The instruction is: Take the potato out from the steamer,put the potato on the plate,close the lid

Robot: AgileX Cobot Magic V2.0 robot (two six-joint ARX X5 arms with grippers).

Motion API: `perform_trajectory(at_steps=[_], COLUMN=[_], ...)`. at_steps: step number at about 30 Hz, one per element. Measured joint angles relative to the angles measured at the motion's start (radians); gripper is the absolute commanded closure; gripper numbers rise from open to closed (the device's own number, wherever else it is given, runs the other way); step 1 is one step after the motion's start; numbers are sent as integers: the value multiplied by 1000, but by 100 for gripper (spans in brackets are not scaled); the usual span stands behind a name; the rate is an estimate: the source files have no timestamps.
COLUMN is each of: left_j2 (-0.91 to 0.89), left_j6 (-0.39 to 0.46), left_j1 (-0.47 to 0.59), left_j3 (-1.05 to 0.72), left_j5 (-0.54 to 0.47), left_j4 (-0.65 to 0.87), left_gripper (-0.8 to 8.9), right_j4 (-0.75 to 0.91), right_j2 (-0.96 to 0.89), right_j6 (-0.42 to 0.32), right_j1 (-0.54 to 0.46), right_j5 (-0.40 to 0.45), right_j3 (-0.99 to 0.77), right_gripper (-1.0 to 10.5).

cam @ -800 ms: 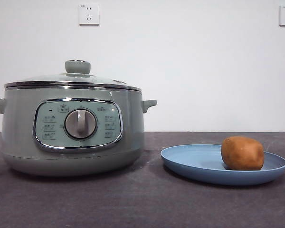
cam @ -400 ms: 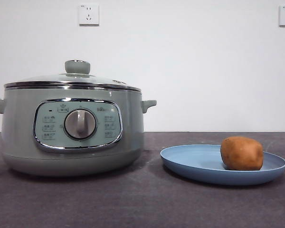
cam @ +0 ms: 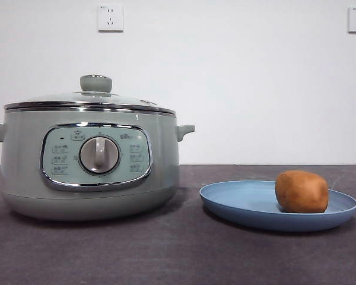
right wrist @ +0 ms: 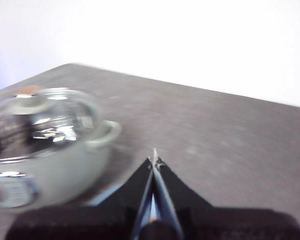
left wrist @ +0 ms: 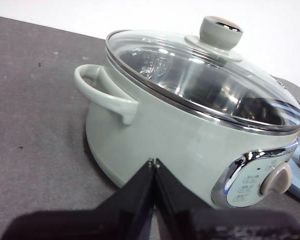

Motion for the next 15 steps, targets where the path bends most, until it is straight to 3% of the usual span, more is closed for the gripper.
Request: perform_trajectory(at_steps=[3, 8, 15], left_j2=[0, 0, 0], left_j6=[0, 0, 0], left_j1=[0, 0, 0], left_j3=[0, 0, 0], left_j5=[0, 0, 0], left_j4=[0, 0, 0], left_gripper=[817, 817, 817], right_j4=[93, 124, 131], right_j2=[-92, -238, -432], right_j6=[71, 176, 220], right_j1=[-44, -56, -56], right_j5=[43, 187, 202], right_j3=[-177, -394, -529], right_gripper=[947, 947, 947])
